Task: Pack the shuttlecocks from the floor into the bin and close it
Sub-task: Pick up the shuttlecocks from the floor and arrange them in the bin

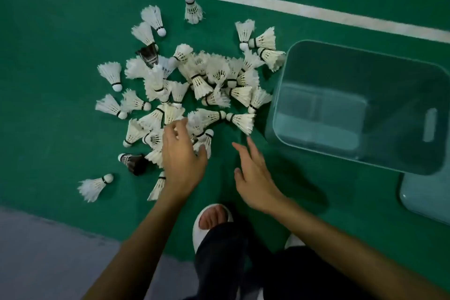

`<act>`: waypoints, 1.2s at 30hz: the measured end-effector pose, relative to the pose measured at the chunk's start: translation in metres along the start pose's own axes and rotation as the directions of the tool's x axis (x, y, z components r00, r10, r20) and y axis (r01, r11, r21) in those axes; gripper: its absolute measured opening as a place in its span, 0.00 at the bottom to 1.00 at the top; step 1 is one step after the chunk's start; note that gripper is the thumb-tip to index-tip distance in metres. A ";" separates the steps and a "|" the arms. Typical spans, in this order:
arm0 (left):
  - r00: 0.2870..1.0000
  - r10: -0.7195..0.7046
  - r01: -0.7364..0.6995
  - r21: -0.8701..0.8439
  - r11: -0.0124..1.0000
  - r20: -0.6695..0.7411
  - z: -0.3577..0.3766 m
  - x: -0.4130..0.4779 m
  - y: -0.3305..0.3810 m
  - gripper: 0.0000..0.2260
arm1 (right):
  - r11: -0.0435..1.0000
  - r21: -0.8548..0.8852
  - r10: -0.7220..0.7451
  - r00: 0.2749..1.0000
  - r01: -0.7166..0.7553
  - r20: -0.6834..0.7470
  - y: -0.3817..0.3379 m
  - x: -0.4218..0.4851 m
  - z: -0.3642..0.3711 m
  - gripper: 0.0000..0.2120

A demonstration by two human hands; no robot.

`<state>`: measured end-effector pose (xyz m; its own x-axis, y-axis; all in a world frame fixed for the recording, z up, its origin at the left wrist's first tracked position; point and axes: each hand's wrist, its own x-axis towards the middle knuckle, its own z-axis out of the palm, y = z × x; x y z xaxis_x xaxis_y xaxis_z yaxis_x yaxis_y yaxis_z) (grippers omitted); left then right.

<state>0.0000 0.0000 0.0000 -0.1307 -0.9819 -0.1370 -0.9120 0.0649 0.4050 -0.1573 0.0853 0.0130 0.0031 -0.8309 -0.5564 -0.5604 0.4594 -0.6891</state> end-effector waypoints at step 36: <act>0.935 0.289 -0.354 -0.506 0.787 -0.204 -0.023 -0.008 0.088 0.14 | 0.852 0.439 0.265 0.490 0.284 -0.831 -0.004 -0.052 -0.185 0.13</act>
<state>-0.0707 0.0091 0.0573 -0.3065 -0.9359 0.1736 -0.4743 0.3083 0.8246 -0.3084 0.0688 0.1305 -0.8350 -0.5458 -0.0695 -0.1129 0.2935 -0.9493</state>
